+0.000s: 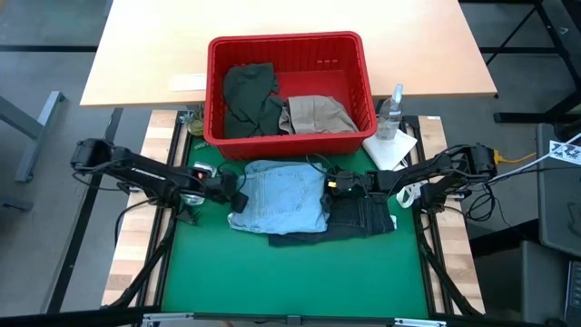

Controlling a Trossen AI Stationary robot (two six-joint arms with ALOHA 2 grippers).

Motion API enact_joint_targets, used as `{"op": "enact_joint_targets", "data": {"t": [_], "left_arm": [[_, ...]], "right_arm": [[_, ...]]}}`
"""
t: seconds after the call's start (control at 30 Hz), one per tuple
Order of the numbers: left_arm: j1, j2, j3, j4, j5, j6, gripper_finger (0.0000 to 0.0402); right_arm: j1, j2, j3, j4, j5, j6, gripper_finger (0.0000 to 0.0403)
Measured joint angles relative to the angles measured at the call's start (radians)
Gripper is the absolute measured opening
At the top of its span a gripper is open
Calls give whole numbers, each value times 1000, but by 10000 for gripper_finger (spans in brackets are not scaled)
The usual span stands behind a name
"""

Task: Fold laundry
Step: Stack the light blue jeans on top of the dark blue jeans

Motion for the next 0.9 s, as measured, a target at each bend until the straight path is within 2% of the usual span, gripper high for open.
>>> {"op": "enact_joint_targets", "data": {"t": [0.27,0.57,0.7,0.9], "left_arm": [[-1,90,3,99,-22,-6,220],[0,92,0,128,-26,-5,218],[0,93,-1,144,-29,1,199],[0,97,-1,160,-28,2,148]], "right_arm": [[0,0,0,-1,0,0,14],[0,0,0,-1,0,0,14],[0,0,0,0,0,0,14],[0,0,0,-1,0,0,14]]}}
